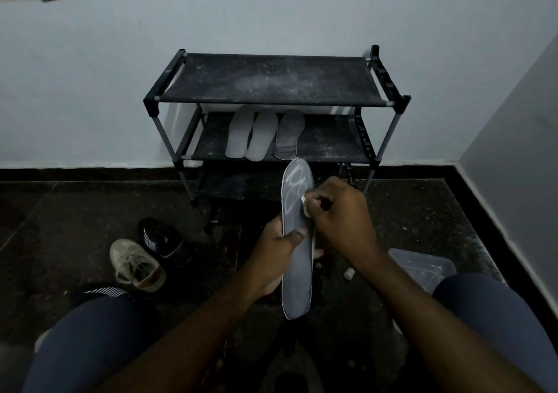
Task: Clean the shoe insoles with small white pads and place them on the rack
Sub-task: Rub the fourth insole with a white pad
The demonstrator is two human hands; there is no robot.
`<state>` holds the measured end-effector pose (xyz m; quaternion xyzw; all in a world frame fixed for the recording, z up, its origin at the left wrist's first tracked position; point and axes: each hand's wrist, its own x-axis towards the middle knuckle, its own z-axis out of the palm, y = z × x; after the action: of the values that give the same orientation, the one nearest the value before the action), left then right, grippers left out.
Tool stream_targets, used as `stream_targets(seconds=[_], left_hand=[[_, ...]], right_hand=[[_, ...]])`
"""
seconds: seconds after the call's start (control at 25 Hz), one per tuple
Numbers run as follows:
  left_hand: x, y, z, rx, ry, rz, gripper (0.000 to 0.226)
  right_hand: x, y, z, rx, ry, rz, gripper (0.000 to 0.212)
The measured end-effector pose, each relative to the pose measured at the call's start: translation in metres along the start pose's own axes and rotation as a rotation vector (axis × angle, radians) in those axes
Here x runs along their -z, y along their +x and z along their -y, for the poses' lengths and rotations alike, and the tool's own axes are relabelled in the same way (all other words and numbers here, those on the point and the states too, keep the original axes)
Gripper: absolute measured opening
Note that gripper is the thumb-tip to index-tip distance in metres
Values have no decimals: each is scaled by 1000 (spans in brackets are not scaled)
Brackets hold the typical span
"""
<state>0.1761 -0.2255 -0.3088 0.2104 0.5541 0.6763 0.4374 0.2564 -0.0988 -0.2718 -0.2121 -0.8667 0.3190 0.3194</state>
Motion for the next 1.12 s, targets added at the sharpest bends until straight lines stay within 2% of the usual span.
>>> stream_targets(seconds=[0.08, 0.24, 0.44, 0.64, 0.84, 1.0, 1.12], left_hand=[[-1, 0, -1, 0, 24, -4, 33], [-1, 2, -1, -53, 28, -41, 30], [-1, 0, -2, -13, 4, 12, 31], [1, 1, -2, -79, 52, -21, 31], [-3, -2, -4, -27, 17, 27, 31], [-2, -1, -5, -98, 74, -3, 31], [-2, -2, -3, -60, 78, 0, 30]], right_hand=[[-1, -1, 3, 23, 28, -6, 12], [-5, -9, 11, 100, 52, 139, 11], [0, -3, 8, 24, 35, 8, 13], [-6, -11, 18, 79, 139, 154, 14], [-2, -5, 14, 55, 154, 2, 15], [-6, -12, 19, 116, 177, 124, 19], [-3, -8, 14, 78, 166, 73, 18]])
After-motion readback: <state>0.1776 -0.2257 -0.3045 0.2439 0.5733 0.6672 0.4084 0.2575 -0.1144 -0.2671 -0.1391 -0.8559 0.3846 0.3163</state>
